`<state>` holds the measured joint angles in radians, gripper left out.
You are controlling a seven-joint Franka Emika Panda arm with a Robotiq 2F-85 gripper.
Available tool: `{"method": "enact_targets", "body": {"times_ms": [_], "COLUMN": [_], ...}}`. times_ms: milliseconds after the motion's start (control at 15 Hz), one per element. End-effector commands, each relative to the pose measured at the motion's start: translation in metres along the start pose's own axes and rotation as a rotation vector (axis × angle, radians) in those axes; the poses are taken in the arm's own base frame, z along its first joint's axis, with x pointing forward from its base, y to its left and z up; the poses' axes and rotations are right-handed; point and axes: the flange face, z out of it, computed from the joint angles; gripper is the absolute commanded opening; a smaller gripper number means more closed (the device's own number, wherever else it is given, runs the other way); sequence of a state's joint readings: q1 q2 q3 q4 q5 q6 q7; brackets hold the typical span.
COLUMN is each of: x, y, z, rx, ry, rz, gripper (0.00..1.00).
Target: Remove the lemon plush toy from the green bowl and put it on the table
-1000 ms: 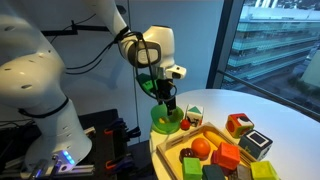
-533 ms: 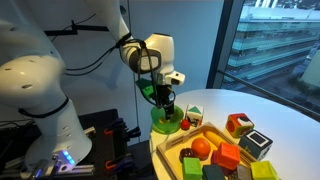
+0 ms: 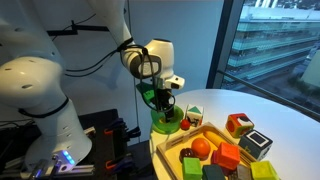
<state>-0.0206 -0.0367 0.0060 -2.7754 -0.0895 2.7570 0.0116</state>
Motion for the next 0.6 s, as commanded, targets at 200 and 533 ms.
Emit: {"method": "enact_targets", "body": {"times_ms": [200, 533], "x": [0.0038, 0.009], "y": [0.0, 0.0005], "z": [0.0146, 0.0185], "rx": [0.001, -0.004], "ry": [0.009, 0.024], "rz": [0.007, 0.003], "gripper": [1.0, 1.0]}}
